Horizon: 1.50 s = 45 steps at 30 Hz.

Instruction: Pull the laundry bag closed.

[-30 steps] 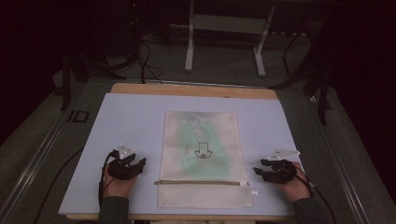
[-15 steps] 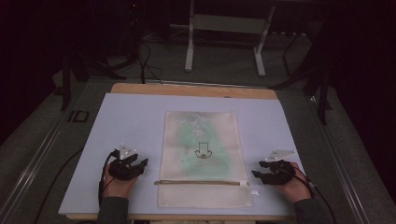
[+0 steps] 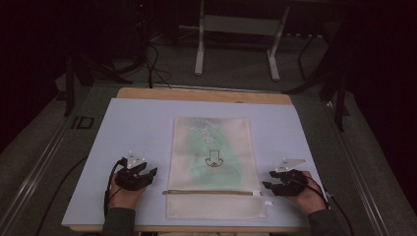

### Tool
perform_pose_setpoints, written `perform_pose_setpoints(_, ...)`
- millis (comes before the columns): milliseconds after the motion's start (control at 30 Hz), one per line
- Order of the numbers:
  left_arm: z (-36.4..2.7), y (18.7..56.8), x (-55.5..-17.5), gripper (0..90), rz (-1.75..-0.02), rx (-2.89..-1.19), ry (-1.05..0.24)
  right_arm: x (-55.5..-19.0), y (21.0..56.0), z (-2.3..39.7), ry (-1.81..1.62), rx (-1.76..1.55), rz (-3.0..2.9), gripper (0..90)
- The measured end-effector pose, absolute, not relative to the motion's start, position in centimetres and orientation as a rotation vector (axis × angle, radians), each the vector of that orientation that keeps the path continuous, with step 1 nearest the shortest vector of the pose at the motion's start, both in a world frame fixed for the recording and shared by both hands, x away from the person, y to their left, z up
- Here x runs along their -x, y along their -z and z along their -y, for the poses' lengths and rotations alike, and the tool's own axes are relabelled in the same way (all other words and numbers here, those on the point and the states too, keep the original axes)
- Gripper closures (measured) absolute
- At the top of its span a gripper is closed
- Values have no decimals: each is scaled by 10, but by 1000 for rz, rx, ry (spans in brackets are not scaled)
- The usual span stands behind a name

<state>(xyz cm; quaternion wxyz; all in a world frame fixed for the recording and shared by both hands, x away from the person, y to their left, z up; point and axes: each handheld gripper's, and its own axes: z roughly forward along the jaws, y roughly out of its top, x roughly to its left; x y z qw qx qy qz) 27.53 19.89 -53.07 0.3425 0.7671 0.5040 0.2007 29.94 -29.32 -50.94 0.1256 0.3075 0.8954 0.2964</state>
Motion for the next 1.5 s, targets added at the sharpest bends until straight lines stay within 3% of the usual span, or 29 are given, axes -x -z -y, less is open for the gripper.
perform_pose_setpoints(1500,-196,529,-273,527,-1274,-2005,-501,-303,488,201,-839,-546,-2793,509)
